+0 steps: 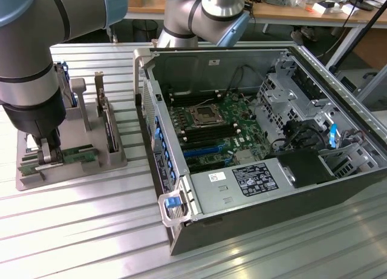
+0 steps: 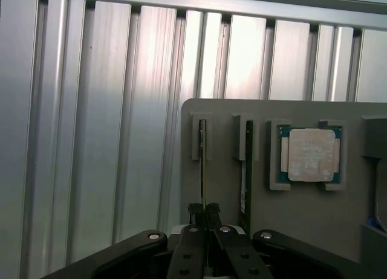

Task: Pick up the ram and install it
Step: 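Pick up the ram and move it above insertion slot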

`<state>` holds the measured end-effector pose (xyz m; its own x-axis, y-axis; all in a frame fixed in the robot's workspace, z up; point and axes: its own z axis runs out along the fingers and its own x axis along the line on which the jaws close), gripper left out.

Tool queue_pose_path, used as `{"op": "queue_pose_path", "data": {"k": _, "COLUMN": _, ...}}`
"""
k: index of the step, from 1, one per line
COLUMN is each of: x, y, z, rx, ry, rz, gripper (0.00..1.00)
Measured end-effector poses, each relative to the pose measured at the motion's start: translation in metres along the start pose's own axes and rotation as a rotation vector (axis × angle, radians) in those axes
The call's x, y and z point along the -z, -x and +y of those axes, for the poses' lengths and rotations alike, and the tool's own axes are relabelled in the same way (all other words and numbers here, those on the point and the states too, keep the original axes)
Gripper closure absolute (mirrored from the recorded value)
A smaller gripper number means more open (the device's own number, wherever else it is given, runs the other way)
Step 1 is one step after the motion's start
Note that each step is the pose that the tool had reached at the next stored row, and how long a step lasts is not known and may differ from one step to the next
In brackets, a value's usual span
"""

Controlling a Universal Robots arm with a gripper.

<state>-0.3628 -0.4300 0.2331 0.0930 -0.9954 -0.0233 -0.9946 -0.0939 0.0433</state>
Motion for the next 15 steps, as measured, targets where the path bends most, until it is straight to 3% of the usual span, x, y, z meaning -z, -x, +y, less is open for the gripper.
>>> {"op": "queue_pose_path", "data": {"k": 15, "x": 0.009, "y": 0.0002, "z": 0.0004, "rx": 0.0, "ry": 0.0, "rz": 0.0, "gripper": 0.88}}
